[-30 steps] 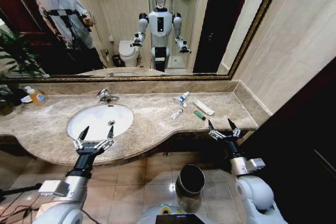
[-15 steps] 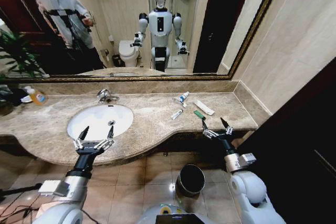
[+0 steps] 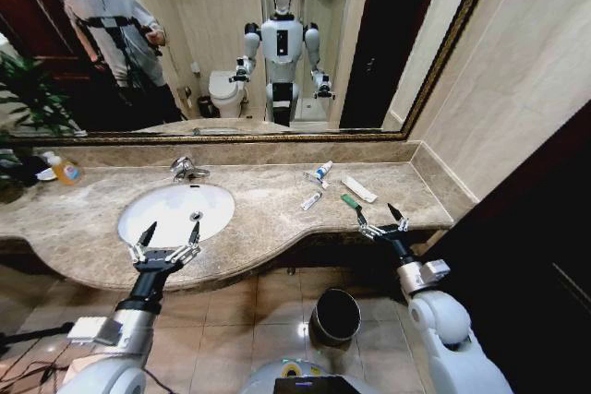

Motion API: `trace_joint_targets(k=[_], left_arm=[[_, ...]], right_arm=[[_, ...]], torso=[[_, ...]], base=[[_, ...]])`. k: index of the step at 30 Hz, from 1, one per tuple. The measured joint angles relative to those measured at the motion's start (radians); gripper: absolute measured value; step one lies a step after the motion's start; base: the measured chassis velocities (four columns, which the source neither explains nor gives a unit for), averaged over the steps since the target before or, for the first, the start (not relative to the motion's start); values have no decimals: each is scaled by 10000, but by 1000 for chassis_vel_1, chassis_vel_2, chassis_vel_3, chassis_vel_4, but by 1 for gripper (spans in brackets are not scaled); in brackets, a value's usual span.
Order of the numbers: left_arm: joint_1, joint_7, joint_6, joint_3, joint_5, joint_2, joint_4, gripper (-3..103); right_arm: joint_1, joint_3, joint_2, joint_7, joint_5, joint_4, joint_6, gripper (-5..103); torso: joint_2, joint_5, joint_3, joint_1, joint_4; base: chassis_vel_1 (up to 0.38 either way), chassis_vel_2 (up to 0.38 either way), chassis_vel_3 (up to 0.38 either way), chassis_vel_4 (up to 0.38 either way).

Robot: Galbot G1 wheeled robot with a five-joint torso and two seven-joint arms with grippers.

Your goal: Pick up the trash from the sink and place it in the trash bin.

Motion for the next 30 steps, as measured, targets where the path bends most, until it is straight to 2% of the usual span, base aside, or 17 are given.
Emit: trace_joint_targets(k=[18,26,30], left_arm=[[0,0,0,0,0,0,0,100],[0,0,0,0,1,0,0,100],[0,0,0,0,0,0,0,100]], right_arm=[[281,-178,167,-116,-89,-368,-87,100],[926,-771,-110,-310,-182,-1028,-410,100],[1746,-1167,-427,-247,-221,-1830,-643,100]], torso=[[0,0,0,0,-1],[0,1,0,0,0],[0,0,0,0,0]], base=[[0,0,0,0],[0,0,0,0],[0,0,0,0]])
